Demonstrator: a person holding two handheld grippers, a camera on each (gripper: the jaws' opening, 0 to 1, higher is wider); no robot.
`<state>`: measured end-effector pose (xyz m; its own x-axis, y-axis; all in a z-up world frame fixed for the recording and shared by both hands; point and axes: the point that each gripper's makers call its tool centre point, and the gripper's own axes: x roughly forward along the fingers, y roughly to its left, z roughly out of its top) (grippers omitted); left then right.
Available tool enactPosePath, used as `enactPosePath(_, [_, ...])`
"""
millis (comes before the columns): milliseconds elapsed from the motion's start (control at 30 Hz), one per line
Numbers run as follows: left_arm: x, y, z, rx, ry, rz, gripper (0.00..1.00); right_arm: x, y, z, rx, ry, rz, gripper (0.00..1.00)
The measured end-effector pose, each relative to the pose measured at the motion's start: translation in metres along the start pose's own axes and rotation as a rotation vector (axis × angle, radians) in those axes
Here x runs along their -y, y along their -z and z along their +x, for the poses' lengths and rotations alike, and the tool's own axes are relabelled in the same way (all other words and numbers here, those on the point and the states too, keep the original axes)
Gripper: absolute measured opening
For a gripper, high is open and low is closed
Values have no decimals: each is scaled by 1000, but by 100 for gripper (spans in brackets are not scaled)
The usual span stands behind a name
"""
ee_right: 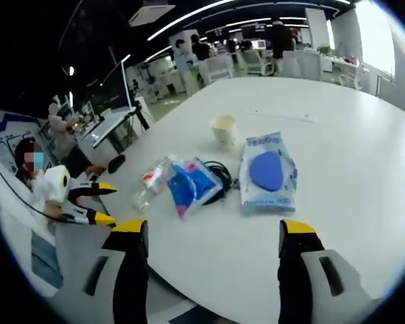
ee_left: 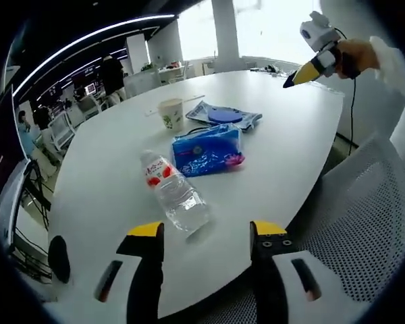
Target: Arrange the tabletop items into an orderly group along one side of the table until the central work area is clear of visible clutter.
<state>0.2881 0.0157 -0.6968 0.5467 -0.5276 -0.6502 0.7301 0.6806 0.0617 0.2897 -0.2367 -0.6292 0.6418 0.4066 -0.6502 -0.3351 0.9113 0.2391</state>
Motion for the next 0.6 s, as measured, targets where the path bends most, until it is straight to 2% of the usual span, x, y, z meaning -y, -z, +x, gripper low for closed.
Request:
enactPosePath(67, [-2,2,-1,-7,1,-44,51,0,2,-1,6,12,3,77])
enactPosePath(133, [-5,-4,-4,27,7,-98,51,-3,5,-1,27,15,33,77])
enactPosePath(200, [-5,-7,-5,35,24,-156,51,-5,10,-1,36,18,54,75])
enactPosePath(300, [-10,-15,-1,43,35,-226,51,-7,28,1,-1,46,17,73])
enactPosePath(400, [-11,-29,2,55,43,-239,53,-8,39,2,-14,53,9,70])
enactPosePath(500, [-12,-44,8,65,43,-239,53,-1,51,-1,-28,98,-18,67])
enactPosePath(600, [-17,-51,18,28,19,-266,53,1,52,-5,2,117,-5,68])
